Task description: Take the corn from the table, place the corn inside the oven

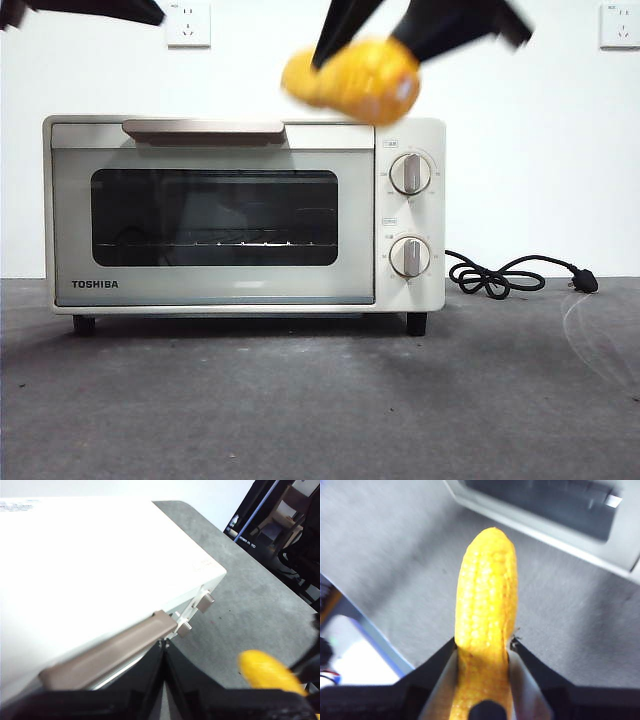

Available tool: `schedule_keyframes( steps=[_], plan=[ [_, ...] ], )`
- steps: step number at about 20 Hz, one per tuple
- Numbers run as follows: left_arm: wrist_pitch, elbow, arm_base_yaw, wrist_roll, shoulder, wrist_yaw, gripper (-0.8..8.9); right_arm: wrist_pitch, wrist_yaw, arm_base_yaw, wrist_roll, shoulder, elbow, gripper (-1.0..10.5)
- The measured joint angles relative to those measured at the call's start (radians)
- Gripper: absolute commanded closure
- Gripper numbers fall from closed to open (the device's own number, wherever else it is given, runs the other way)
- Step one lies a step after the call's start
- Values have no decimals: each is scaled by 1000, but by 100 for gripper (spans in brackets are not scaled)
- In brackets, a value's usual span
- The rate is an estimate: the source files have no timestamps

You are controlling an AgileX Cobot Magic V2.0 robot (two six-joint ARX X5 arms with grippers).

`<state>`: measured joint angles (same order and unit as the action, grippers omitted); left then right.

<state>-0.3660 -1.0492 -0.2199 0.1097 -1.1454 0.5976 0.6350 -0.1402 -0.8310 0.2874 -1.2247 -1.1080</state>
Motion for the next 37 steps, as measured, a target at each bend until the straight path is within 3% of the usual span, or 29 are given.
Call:
schedule_keyframes(
  steps=[8, 12, 20, 31, 37],
  plan=[
    [-182, -194, -32, -44, -177, -14, 819, 84, 38, 0, 0, 121, -18, 958],
    [-283, -277, -55, -100, -247, -122, 819, 119, 69, 0, -1, 148, -19, 958],
    [-313, -304, -85, -172, -313, -296, 819, 139, 104, 0, -1, 155, -19, 958],
    [-399, -332, -98, -212, -351, -291, 819, 139, 109, 0, -16, 155, -19, 958],
    [-542, -343, -129, -235, -341, -278, 819, 139, 118, 0, -19, 155, -19, 958]
  ],
)
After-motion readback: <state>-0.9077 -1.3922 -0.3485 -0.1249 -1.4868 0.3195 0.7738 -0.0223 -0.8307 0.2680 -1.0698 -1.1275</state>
